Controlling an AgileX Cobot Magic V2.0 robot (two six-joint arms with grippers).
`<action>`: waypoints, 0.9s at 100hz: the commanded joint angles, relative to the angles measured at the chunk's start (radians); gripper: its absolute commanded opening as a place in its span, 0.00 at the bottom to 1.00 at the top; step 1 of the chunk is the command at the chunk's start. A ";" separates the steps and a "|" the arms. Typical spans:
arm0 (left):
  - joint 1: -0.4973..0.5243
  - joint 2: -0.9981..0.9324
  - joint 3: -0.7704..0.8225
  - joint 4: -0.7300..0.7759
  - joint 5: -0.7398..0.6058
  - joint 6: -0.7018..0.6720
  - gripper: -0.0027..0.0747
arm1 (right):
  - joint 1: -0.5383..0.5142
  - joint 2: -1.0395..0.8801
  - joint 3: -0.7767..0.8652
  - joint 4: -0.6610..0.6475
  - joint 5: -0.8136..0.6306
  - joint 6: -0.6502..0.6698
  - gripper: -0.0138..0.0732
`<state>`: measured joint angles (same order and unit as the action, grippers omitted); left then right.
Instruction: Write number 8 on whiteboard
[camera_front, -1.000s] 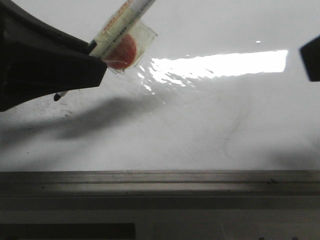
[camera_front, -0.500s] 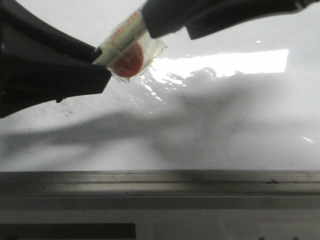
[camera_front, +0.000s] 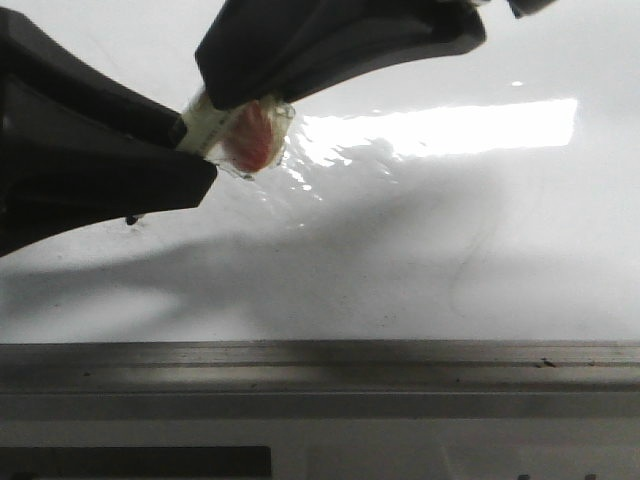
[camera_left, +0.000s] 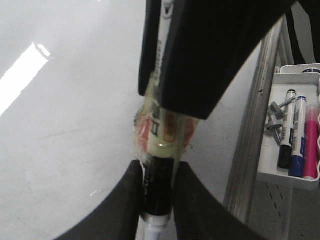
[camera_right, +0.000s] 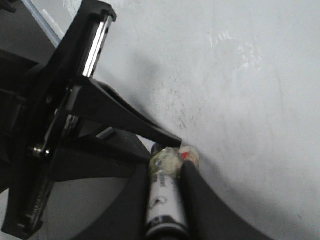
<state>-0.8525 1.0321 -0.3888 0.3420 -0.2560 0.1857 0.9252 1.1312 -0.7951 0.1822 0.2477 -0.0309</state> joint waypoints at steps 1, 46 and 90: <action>-0.005 -0.017 -0.030 -0.055 -0.028 -0.025 0.38 | -0.009 -0.014 -0.034 -0.018 -0.062 -0.006 0.08; -0.065 -0.390 -0.030 -0.233 0.392 -0.212 0.47 | -0.009 -0.016 -0.034 -0.018 -0.051 0.006 0.08; -0.061 -0.550 -0.030 -0.228 0.422 -0.212 0.41 | -0.204 -0.017 -0.268 -0.018 0.097 0.013 0.10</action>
<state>-0.9087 0.4786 -0.3888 0.1218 0.2278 -0.0120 0.7637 1.1312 -0.9858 0.1695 0.3817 -0.0173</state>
